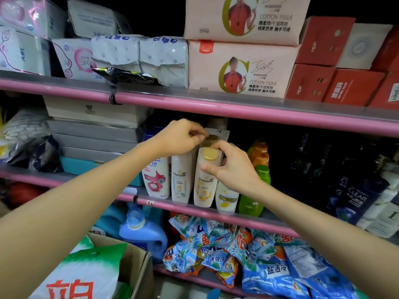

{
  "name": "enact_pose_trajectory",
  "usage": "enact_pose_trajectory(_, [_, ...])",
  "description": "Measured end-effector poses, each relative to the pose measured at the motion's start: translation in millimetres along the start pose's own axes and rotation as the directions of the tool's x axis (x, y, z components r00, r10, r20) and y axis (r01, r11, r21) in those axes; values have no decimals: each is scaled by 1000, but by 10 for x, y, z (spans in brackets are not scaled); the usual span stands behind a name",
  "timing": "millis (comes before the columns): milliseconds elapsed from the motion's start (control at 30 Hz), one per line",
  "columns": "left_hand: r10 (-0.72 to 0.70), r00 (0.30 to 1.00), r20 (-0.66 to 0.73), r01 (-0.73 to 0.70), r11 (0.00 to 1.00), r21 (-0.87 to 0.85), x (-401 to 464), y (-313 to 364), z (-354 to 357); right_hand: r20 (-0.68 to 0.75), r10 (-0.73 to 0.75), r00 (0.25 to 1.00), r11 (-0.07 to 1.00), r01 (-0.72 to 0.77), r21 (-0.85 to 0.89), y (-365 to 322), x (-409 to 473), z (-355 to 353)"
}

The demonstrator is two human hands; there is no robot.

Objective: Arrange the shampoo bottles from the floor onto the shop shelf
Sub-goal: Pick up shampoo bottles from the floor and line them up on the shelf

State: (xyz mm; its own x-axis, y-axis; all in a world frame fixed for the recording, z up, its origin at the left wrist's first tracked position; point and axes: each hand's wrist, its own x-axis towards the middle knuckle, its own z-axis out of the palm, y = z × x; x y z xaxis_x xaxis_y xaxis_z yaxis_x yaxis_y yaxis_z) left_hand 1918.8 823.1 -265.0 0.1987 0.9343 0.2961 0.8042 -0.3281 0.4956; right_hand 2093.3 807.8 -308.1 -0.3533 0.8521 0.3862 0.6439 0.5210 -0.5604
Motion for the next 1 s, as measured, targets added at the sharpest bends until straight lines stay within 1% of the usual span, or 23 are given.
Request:
enact_pose_trajectory(100, [16, 997, 71, -20, 998, 55, -27, 7, -18, -8, 25, 1000, 1000, -25, -4, -22, 49, 23])
enact_pose_trajectory(200, [27, 994, 103, -33, 998, 60, -38, 22, -5, -9, 18, 1000, 999, -19, -27, -37, 61, 40])
enact_pose_trajectory(367, [58, 995, 87, -63, 996, 61, -66, 24, -9, -34, 3, 999, 998, -5, -61, -29, 72, 34])
enact_pose_trajectory(467, [79, 995, 67, -85, 992, 92, -110, 19, -41, -61, 1, 998, 996, -6, -85, -16, 81, 58])
enact_pose_trajectory(667, [120, 981, 153, -144, 977, 158, -222, 28, -45, -54, -10, 998, 993, 4, -116, 43, 94, 127])
enact_pose_trajectory(767, [126, 979, 161, -162, 960, 229, -235, 14, 16, -32, -3, 999, 989, -1, -145, 81, 111, 148])
enact_pose_trajectory(833, [99, 983, 152, -138, 954, 267, -224, -1, 71, -19, 6, 1000, 984, -9, -175, 96, 124, 155])
enact_pose_trajectory(867, [83, 986, 142, -122, 950, 288, -219, -6, 95, 0, 11, 1000, 981, -11, -193, 99, 141, 149])
enact_pose_trajectory(933, [71, 991, 116, -107, 932, 346, -214, -12, 141, 104, 36, 994, 976, -13, -219, 91, 206, 76])
enact_pose_trajectory(967, [82, 992, 100, -115, 913, 392, -212, -14, 160, 171, 58, 984, 979, -23, -200, 88, 257, 16])
enact_pose_trajectory(1000, [98, 992, 85, -125, 890, 438, -209, -16, 177, 218, 82, 972, 988, -51, -143, 81, 313, -57])
